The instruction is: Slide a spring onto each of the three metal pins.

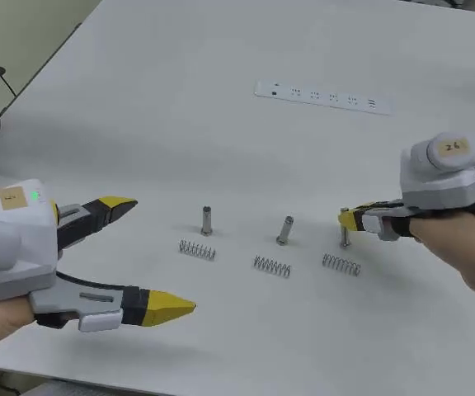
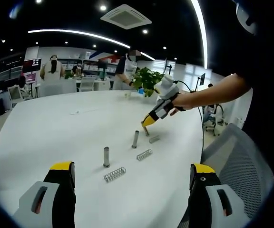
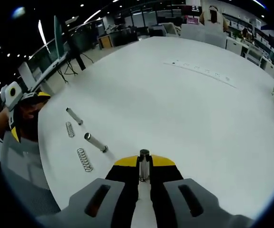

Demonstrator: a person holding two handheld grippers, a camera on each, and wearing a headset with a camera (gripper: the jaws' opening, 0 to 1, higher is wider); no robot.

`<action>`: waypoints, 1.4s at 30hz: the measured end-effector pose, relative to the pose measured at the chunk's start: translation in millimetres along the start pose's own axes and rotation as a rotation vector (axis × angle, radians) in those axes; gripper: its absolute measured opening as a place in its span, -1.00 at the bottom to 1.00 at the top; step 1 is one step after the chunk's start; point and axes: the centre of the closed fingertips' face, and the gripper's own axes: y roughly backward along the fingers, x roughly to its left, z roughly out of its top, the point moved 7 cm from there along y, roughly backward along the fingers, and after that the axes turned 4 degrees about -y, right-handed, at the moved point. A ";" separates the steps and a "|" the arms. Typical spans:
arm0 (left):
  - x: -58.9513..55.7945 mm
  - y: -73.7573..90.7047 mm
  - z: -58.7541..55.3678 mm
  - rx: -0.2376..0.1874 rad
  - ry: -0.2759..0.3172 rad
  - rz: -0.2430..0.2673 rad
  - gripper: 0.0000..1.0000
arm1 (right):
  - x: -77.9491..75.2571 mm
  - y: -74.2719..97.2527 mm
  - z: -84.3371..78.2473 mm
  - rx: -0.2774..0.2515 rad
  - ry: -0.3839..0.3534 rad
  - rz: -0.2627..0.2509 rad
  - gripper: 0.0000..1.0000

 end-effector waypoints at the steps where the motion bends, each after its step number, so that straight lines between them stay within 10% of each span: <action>1: -0.3 -0.2 0.1 -0.002 0.002 -0.002 0.96 | 0.0 0.4 -0.2 -0.003 0.003 -0.001 -0.90; 42: -3.6 -1.0 3.0 -0.019 0.009 0.008 0.96 | 11.0 17.5 -17.2 -0.031 0.086 -0.005 -0.87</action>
